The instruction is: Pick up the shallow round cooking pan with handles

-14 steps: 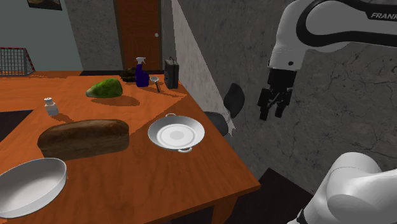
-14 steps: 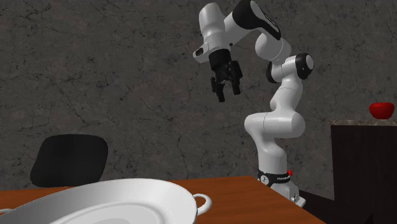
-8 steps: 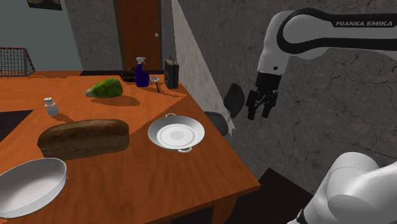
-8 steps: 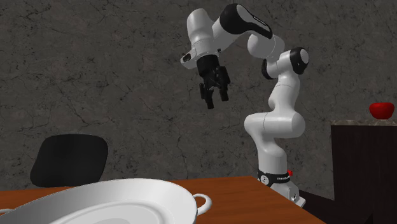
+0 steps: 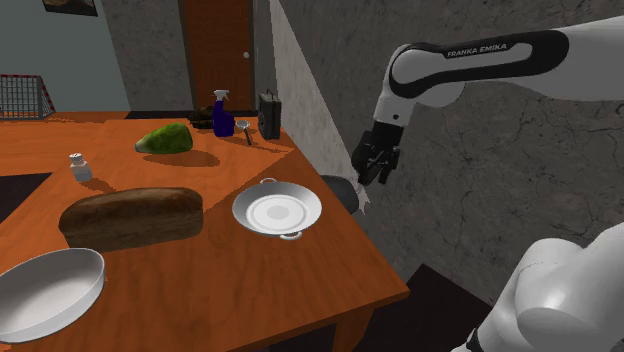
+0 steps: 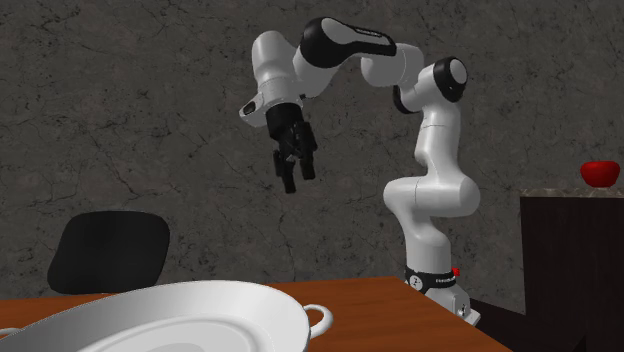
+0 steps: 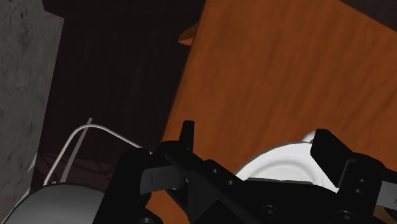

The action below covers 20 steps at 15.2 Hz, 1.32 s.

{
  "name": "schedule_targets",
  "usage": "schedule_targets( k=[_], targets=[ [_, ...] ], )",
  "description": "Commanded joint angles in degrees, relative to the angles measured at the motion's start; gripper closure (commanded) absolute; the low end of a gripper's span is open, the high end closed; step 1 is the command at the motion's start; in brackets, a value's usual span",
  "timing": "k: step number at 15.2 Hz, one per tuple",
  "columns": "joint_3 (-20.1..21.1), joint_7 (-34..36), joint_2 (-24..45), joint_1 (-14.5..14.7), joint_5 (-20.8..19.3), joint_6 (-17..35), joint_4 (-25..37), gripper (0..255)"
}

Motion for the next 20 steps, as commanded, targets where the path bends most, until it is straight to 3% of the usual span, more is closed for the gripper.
schedule_targets(
  k=[1, 10, 18, 20],
  targets=[
    [-1.06, -2.27, 4.52, 0.57, 1.63, 2.07, 2.48, 0],
    [-4.06, -12.88, 25.03, 1.42, 11.48, 6.59, 16.7, 0],
    [-3.03, -19.46, 44.04, -1.38, 20.65, 4.63, 35.59, 0],
    [-2.89, -19.77, 44.4, -1.47, 20.82, 5.19, 35.33, 0]
  ],
)
